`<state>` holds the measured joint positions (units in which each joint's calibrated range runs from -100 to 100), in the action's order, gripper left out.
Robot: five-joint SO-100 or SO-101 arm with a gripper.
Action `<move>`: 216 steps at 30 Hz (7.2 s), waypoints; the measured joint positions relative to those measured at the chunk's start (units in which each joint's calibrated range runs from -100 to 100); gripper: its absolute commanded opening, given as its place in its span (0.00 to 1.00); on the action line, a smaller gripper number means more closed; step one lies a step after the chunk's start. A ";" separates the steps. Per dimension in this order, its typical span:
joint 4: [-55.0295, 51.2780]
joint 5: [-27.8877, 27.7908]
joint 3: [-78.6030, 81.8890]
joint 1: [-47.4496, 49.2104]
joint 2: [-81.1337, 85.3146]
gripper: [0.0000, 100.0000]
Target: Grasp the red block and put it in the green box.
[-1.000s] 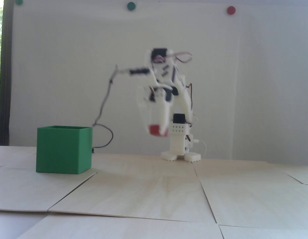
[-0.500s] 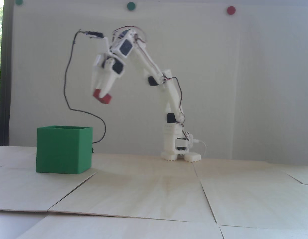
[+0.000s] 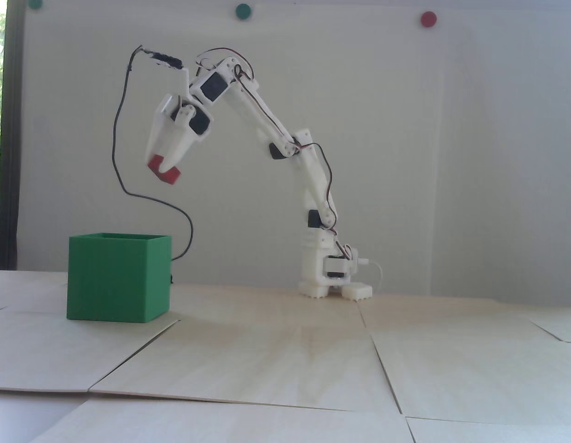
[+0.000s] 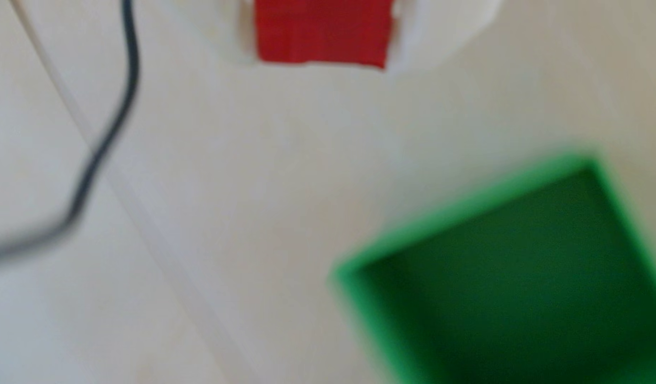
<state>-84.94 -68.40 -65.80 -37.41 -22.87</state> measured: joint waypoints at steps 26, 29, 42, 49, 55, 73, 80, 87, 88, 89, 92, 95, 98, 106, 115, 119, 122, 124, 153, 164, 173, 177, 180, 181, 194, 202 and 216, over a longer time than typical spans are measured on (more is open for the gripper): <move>29.70 12.59 0.00 11.62 -9.71 0.02; 33.53 12.59 0.00 10.55 -11.46 0.02; 37.19 12.59 0.00 9.02 -12.45 0.09; 37.19 12.33 0.00 9.02 -12.45 0.45; 37.19 12.07 0.00 8.25 -12.45 0.56; 37.19 12.07 0.00 8.33 -12.45 0.56; 37.19 12.07 0.00 8.33 -12.45 0.53; 37.19 12.07 0.00 8.33 -12.45 0.04; 37.19 12.07 0.00 8.33 -12.45 0.00; 37.19 12.07 0.00 8.33 -12.45 0.02; 37.19 12.07 0.00 8.33 -12.45 0.02; 37.19 12.12 0.00 8.33 -12.45 0.02; 36.86 14.18 0.00 8.79 -12.45 0.02; 8.99 15.46 -6.54 14.44 -12.37 0.02; -12.65 19.37 -8.24 21.86 -6.31 0.02; -12.73 19.21 6.62 22.85 1.08 0.02; -12.73 17.98 23.37 24.53 9.30 0.02; -12.73 17.26 36.44 26.21 16.36 0.02; 54.74 16.75 155.68 47.92 86.59 0.02; 53.08 16.75 163.12 49.06 90.16 0.02; 40.02 16.75 163.21 49.37 90.66 0.02; 38.52 16.75 163.29 49.37 90.66 0.02; 37.94 16.75 163.38 49.29 92.98 0.02; 37.77 16.75 163.47 48.91 93.98 0.02; 19.47 16.75 163.29 41.88 119.88 0.02; 12.65 16.75 163.29 41.88 121.05 0.02; 10.15 16.70 163.29 42.80 121.05 0.02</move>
<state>-74.79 -51.71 97.49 5.39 98.17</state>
